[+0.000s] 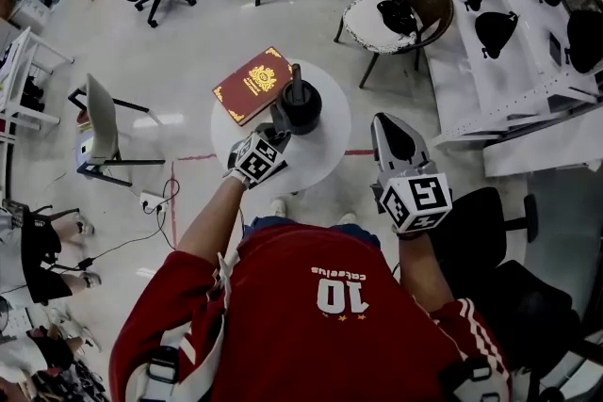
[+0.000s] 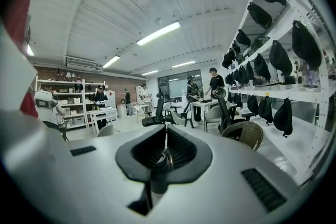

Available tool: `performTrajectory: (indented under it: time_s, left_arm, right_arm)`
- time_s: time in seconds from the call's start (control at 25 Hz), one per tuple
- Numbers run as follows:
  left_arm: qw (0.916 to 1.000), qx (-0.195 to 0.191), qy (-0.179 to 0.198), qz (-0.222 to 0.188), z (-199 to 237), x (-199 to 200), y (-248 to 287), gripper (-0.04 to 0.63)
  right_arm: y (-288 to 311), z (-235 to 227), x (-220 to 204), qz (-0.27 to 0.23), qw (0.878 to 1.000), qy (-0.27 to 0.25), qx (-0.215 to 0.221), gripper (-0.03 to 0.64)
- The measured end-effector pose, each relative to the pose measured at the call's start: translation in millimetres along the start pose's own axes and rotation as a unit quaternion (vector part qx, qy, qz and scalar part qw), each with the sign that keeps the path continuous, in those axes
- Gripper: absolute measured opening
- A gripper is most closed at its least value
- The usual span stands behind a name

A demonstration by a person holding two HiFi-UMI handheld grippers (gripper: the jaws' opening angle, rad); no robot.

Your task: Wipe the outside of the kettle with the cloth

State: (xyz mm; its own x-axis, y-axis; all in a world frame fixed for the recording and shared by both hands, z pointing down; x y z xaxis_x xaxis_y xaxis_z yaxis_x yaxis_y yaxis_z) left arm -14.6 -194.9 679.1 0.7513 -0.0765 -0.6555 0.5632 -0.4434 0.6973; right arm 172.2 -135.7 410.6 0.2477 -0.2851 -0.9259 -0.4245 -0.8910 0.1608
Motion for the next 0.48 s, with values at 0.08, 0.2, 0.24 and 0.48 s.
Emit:
performTrajectory:
  time_s: [0.08, 0.2, 0.24, 0.48]
  left_arm:
    - [1.0000, 0.002, -0.004, 0.002, -2.3, 2.8, 2.2, 0.046]
    - [0.9999, 0.007, -0.009, 0.002, -6.5, 8.2, 4.7, 0.046]
    - [0.9999, 0.009, -0.011, 0.001, -8.0, 9.9, 5.6, 0.046]
    - [0.9996, 0.019, -0.021, 0.000, -15.7, 19.3, 10.0, 0.046]
  right_arm:
    - [-1.6, -5.1, 0.3, 0.003, 1.000, -0.001, 0.003, 0.020]
    - [-4.7, -11.1, 0.5, 0.008, 1.000, -0.004, 0.009, 0.020]
    - [-5.6, -12.7, 0.6, 0.010, 1.000, -0.004, 0.012, 0.020]
    - [-10.4, -20.3, 2.6, 0.017, 0.999, -0.006, 0.028, 0.020]
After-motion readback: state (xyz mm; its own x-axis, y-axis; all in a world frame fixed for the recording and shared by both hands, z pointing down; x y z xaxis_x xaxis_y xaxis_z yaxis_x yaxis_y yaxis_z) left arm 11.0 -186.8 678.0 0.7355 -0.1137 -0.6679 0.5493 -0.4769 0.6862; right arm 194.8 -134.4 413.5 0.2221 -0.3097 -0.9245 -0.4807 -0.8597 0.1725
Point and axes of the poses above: the fingertips, and each gripper's own axes: y forward along the fingers, z to its left, x out of its top, the point moved 2 cm from there along -y, backward along the fingers, and after that the axes turned 14 degrees about y, right-handed, at the moved point
